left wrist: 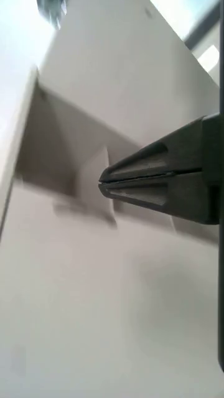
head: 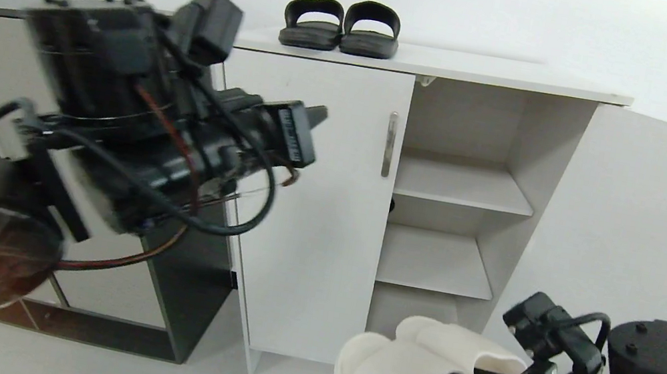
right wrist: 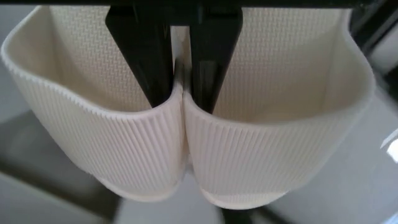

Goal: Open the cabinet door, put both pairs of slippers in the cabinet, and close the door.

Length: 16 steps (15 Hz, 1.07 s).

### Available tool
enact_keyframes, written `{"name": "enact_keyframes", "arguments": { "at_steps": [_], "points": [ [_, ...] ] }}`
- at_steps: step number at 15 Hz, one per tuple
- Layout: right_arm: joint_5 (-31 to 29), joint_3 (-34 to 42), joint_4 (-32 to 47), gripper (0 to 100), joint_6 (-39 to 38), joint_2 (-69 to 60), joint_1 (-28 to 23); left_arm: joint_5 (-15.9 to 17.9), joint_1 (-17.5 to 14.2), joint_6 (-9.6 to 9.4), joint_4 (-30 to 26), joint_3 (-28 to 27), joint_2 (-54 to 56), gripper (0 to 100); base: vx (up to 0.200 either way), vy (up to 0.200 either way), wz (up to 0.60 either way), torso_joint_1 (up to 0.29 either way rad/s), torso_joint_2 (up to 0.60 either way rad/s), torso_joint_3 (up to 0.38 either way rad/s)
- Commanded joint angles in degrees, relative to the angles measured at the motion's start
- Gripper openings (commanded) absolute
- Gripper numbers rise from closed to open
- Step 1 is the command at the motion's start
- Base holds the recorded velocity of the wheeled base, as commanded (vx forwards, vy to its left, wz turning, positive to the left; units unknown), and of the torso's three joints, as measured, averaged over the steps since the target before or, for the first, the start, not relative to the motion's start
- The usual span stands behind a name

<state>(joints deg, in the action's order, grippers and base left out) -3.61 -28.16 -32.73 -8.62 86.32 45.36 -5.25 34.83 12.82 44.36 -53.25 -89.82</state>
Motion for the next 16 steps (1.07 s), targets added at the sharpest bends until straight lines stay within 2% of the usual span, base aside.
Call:
{"name": "enact_keyframes", "arguments": {
  "at_steps": [1,2,3,4,5,6,7,8,9,10,11,12,13,14,15,16],
  "points": [
    [-5.71,-6.29,-0.05,0,-3.07,6.84,-2.29,-11.45,-5.65,-6.23,-8.85,23.1,27.86,0,0.0,0.0,0.0,0.0,0.0,0.0],
    [-9.58,-7.7,-0.05,0,-3.86,8.6,-2.82,-16.98,-6.44,-7.38,-12.63,26.79,36.47,0,0.0,0.0,0.0,0.0,0.0,0.0],
    [-14.15,-7.96,-0.05,0,-3.86,9.65,-3.0,-20.06,-10.83,-8.87,-18.79,28.64,44.73,0,0.0,0.0,0.0,0.0,0.0,0.0],
    [-17.22,-8.31,-0.05,0,-3.86,9.74,-3.0,-20.23,-18.22,-9.31,-28.19,30.13,53.08,0,0.0,0.0,0.0,0.0,0.0,0.0],
    [-17.75,-8.58,-0.05,0,-3.86,9.74,-3.09,-20.32,-20.5,-9.4,-32.58,30.57,57.21,0,0.0,0.0,0.0,0.0,0.0,0.0],
    [-17.75,-8.93,-0.05,0,-3.86,9.65,-3.17,-20.5,-23.58,-9.31,-39.26,31.1,63.98,0,0.0,0.0,0.0,0.0,0.0,0.0],
    [-17.84,-8.93,-0.05,0,-3.86,9.57,-3.17,-20.59,-28.59,-9.4,-46.65,33.12,71.36,0,0.0,0.0,0.0,0.0,0.0,0.0],
    [-17.75,-8.84,-0.05,0,-3.86,9.48,-3.35,-19.44,-38.61,-10.1,-54.21,36.37,79.89,0,0.0,0.0,0.0,0.0,0.0,0.0],
    [-17.75,-8.93,-0.05,0,-3.86,9.48,-3.35,-16.89,-41.95,-11.24,-55.08,39.01,84.37,0,0.0,0.0,0.0,0.0,0.0,0.0],
    [-17.75,-8.84,-0.05,0,-3.77,9.39,-3.35,-15.75,-42.39,-11.51,-53.68,42.44,84.72,0,0.0,0.0,0.0,0.0,0.0,0.0],
    [-17.75,-8.67,-0.05,0,-3.77,9.22,-3.35,-15.05,-42.39,-11.24,-49.37,45.16,84.72,0,0.0,0.0,0.0,0.0,0.0,0.0],
    [-17.66,-8.75,-0.05,0,-3.77,9.04,-3.35,-11.36,-42.39,-12.12,-44.1,49.47,84.72,0,0.0,0.0,0.0,0.0,0.0,0.0],
    [-17.66,-8.67,-0.05,0,-3.77,8.95,-3.35,-5.03,-42.39,-13.97,-39.44,53.25,84.72,0,0.0,0.0,0.0,0.0,0.0,0.0],
    [-17.57,-8.58,-0.05,0,-3.77,8.95,-3.35,-0.28,-42.39,-13.35,-40.93,53.25,84.72,0,0.0,0.0,0.0,0.0,0.0,0.0],
    [-17.49,-8.49,-0.05,0,-3.77,8.95,-3.35,1.39,-42.39,-12.82,-42.69,53.25,84.72,0,0.0,0.0,0.0,0.0,0.0,0.0],
    [-17.49,-8.23,-0.05,0,-3.6,8.95,-3.26,6.66,-42.3,-13.0,-44.8,53.25,84.63,0,0.0,0.0,0.0,0.0,0.0,0.0]
  ]
}}
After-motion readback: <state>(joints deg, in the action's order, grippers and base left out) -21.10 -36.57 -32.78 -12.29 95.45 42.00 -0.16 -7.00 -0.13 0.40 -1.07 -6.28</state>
